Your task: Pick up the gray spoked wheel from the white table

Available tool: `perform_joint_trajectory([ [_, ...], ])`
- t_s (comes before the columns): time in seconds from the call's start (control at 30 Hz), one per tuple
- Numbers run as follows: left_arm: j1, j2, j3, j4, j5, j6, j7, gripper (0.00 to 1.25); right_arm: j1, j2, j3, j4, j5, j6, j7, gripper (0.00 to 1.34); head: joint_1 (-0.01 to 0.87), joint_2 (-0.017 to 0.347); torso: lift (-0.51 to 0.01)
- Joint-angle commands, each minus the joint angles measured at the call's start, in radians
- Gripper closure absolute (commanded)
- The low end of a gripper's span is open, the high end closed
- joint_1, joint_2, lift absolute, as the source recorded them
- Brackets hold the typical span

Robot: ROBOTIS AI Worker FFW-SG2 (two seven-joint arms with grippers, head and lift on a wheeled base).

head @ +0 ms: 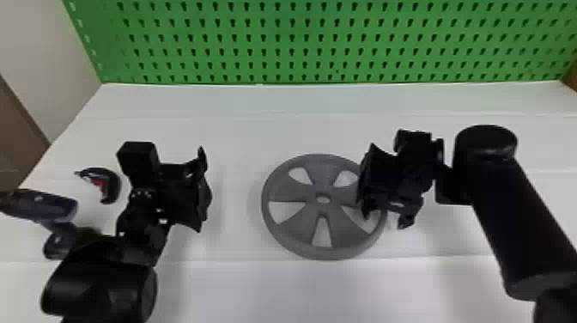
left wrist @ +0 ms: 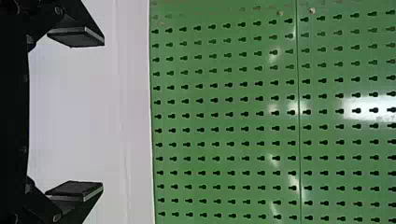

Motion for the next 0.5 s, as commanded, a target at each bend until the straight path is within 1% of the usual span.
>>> perform_joint_trajectory([
  [0.0, 0.0, 0.0, -0.002, 0.0, -0.002, 0.0, 0.0, 0.18, -0.002, -0.001, -0.002, 0.0, 0.003, -0.002, 0.0, 0.58, 0.77, 0.044, -0.098],
  [0.37, -0.001, 0.0, -0.002, 0.0, -0.005, 0.0, 0.0, 0.18, -0.007, -0.005, 0.005, 0.0, 0.005, -0.005, 0.0, 0.58, 0.77, 0.044, -0.098],
  [0.43, -0.001, 0.0, -0.002, 0.0, -0.005, 0.0, 0.0, 0.18, -0.007, -0.005, 0.005, 0.0, 0.005, -0.005, 0.0, 0.63, 0.77, 0.044, -0.098],
  [0.47, -0.001, 0.0, -0.002, 0.0, -0.005, 0.0, 0.0, 0.18, -0.009, -0.005, 0.005, 0.0, 0.003, -0.004, 0.0, 0.68, 0.77, 0.044, -0.098],
])
